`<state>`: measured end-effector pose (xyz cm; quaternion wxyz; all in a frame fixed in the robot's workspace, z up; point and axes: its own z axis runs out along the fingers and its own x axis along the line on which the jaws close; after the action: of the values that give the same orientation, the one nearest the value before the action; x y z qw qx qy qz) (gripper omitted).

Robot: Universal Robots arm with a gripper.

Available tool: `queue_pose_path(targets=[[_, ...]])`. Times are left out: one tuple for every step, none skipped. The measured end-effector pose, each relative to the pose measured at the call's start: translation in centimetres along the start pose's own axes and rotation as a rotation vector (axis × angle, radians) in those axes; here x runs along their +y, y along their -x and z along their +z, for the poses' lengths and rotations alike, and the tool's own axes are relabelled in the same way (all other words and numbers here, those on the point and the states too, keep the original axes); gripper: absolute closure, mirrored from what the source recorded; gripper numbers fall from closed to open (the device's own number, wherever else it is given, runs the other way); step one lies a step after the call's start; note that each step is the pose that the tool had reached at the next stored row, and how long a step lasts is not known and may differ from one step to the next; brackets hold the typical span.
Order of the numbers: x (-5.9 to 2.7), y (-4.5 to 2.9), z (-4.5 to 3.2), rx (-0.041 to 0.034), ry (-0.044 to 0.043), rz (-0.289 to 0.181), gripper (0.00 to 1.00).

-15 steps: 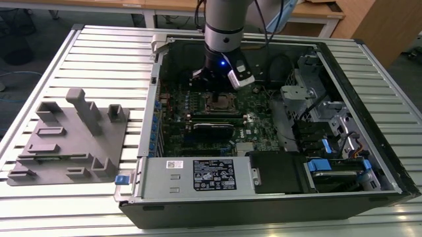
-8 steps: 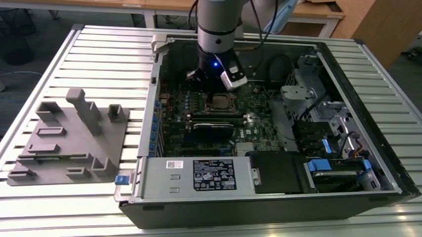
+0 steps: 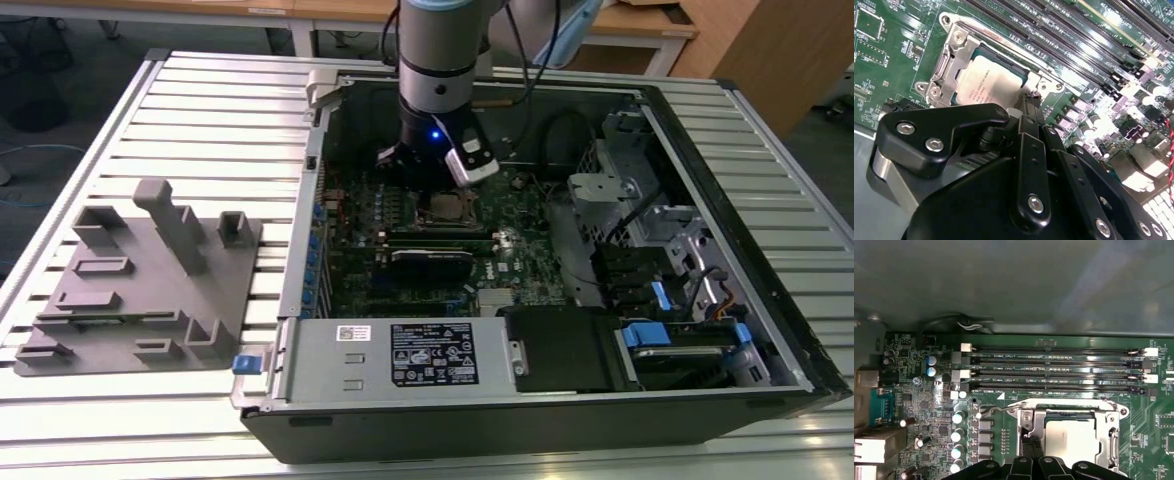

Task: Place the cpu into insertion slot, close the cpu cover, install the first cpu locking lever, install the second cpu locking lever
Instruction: 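Close the cpu cover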

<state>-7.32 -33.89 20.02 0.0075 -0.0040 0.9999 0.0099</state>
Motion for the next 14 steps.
queue_pose_path(targets=[[0.0,0.0,0.06,0.0001,-0.0001,0.0,0.89],[-0.01,-0.01,0.07,0.0002,-0.0003,0.0,0.89],[-0.01,0.0,0.07,0.0002,-0.0004,0.0,0.89],[-0.01,0.0,0.08,0.0003,-0.0004,0.0,0.89],[0.0,0.0,0.1,0.0001,-0.0001,0.0,0.89],[0.0,0.0,0.11,0.0001,-0.0001,0.0,0.89],[-0.01,0.0,0.13,0.0001,-0.0002,0.0,0.89],[-0.01,0.0,0.15,0.0002,-0.0004,0.0,0.89],[-0.01,0.0,0.17,0.0003,-0.0005,0.0,0.89],[-0.01,0.0,0.17,0.0003,-0.0005,0.0,0.89],[-0.01,0.0,0.17,0.0002,-0.0004,0.0,0.89],[0.0,0.01,0.18,0.0001,-0.0002,0.0,0.89],[-0.01,0.0,0.19,0.0,-0.0001,0.0,0.89],[-0.01,0.0,0.19,0.0001,-0.0001,0.0,0.89]])
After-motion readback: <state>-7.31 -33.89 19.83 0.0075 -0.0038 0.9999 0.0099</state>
